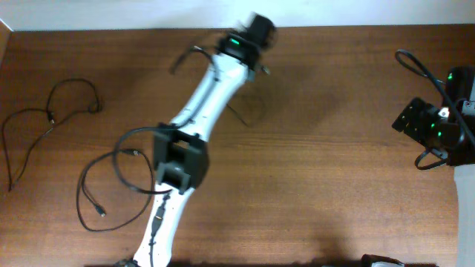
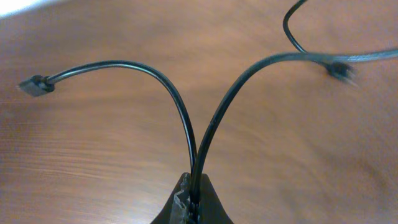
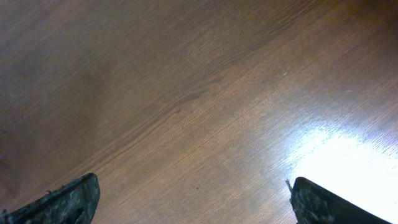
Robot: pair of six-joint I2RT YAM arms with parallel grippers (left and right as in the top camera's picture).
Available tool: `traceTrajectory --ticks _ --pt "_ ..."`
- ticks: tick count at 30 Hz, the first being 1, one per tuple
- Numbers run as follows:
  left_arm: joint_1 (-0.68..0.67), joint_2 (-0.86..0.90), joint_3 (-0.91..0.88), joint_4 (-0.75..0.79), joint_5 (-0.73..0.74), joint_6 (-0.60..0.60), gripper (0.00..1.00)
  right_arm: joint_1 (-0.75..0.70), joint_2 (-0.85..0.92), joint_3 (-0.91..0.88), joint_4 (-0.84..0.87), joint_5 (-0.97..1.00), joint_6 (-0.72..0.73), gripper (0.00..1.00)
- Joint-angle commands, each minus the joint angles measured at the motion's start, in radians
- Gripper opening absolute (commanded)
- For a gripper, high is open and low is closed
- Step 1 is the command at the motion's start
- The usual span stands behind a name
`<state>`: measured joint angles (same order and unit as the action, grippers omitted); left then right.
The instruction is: Untangle cables
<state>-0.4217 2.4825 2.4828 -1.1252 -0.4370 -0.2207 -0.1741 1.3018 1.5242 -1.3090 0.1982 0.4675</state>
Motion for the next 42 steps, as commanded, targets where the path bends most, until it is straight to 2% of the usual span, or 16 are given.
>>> traceTrajectory --ticks 1,3,4,6,8,10,17,18,19,21,23,25,31,34,37,42 --pt "0.175 -0.050 0.043 0.029 -0.019 -0.002 0.00 -0.003 0.015 0.012 -0.001 0.011 0.002 0.99" --pt "0.263 -0.050 0.043 0.033 0.003 -0.011 0.00 -0.003 0.035 0.012 0.000 -0.033 0.002 0.99" --pt "0.301 -0.050 0.042 0.033 0.003 -0.053 0.00 -0.003 0.051 0.012 0.000 -0.051 0.002 0.99" --pt "0.376 -0.050 0.038 0.009 0.048 -0.219 0.00 -0.003 0.079 0.012 -0.001 -0.060 0.002 0.99" --pt "0.432 -0.043 0.031 -0.004 0.180 -0.307 0.00 -0.003 0.097 0.012 0.000 -0.076 0.002 0.99" --pt "0.469 -0.024 0.009 0.021 0.269 -0.306 0.00 -0.003 0.106 0.012 0.010 -0.110 0.002 0.99" --pt "0.499 0.089 -0.027 0.071 0.257 -0.298 0.02 -0.003 0.108 0.012 0.026 -0.143 0.002 0.99" --pt "0.499 0.097 -0.027 0.075 0.254 -0.298 0.22 -0.003 0.108 0.012 0.027 -0.143 0.002 0.99" --pt "0.499 0.098 -0.027 0.083 0.249 -0.278 0.59 -0.003 0.108 0.012 0.027 -0.143 0.002 0.99" --pt "0.499 0.097 -0.026 0.104 0.250 -0.187 0.99 -0.003 0.108 0.012 0.027 -0.143 0.002 0.99" --pt "0.502 0.096 0.016 0.090 0.249 -0.087 0.99 -0.003 0.108 0.012 0.026 -0.143 0.002 0.99" --pt "0.511 0.094 0.103 0.015 0.251 -0.077 0.99 -0.003 0.107 0.012 0.022 -0.143 0.002 0.99" --pt "0.539 0.092 0.666 -0.395 0.257 -0.067 0.99 -0.003 0.107 0.012 0.020 -0.143 0.001 0.99" --pt "0.546 -0.003 0.656 -0.444 0.261 -0.124 0.99 -0.003 0.101 0.012 -0.005 -0.143 -0.009 0.99" --pt "0.546 -0.105 0.656 -0.464 0.261 -0.157 0.99 -0.003 0.045 0.013 -0.019 -0.141 -0.107 0.96" --pt "0.543 -0.335 0.655 -0.563 0.266 -0.177 0.99 -0.003 -0.164 0.013 -0.019 -0.134 -0.150 0.98"
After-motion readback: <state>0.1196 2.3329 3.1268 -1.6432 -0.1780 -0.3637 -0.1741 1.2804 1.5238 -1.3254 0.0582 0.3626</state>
